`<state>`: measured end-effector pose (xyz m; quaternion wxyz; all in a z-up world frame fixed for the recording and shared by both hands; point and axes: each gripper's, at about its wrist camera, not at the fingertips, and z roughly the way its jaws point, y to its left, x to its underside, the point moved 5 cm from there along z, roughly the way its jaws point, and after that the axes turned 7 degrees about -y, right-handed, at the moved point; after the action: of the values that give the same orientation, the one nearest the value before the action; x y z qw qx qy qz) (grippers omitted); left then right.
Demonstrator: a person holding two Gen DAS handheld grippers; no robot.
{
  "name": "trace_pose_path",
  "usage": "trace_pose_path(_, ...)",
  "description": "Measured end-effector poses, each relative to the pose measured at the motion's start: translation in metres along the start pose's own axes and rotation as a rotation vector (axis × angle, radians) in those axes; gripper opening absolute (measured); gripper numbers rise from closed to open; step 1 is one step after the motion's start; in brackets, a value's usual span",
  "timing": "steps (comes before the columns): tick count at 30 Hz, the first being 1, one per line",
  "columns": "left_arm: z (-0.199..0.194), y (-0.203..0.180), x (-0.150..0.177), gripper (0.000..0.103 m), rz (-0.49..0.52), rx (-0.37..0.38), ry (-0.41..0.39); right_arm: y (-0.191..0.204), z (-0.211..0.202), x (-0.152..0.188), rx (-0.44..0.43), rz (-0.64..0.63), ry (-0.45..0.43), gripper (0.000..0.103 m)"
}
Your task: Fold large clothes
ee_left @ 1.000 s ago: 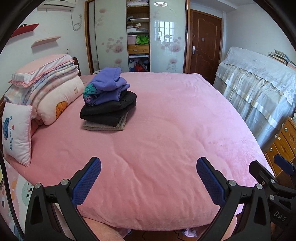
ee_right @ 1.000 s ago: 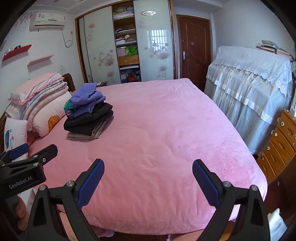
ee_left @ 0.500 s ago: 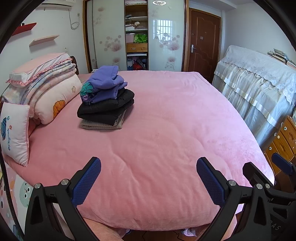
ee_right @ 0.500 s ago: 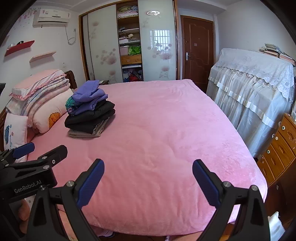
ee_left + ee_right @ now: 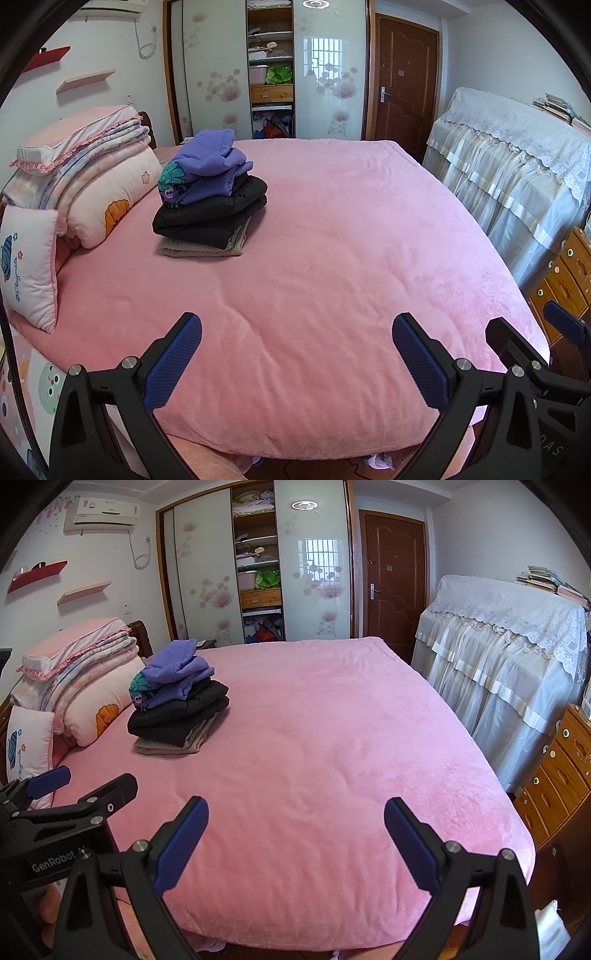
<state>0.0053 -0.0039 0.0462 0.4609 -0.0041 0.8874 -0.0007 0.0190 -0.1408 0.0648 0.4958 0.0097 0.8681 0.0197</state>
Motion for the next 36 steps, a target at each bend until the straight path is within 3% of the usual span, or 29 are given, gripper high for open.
trace_pose_path(36,0.003,-0.002,0.011,0.102,-0.006,0.005,0.016,-0.001,0.001,0.001,0.000,0.000,0.000,0.097)
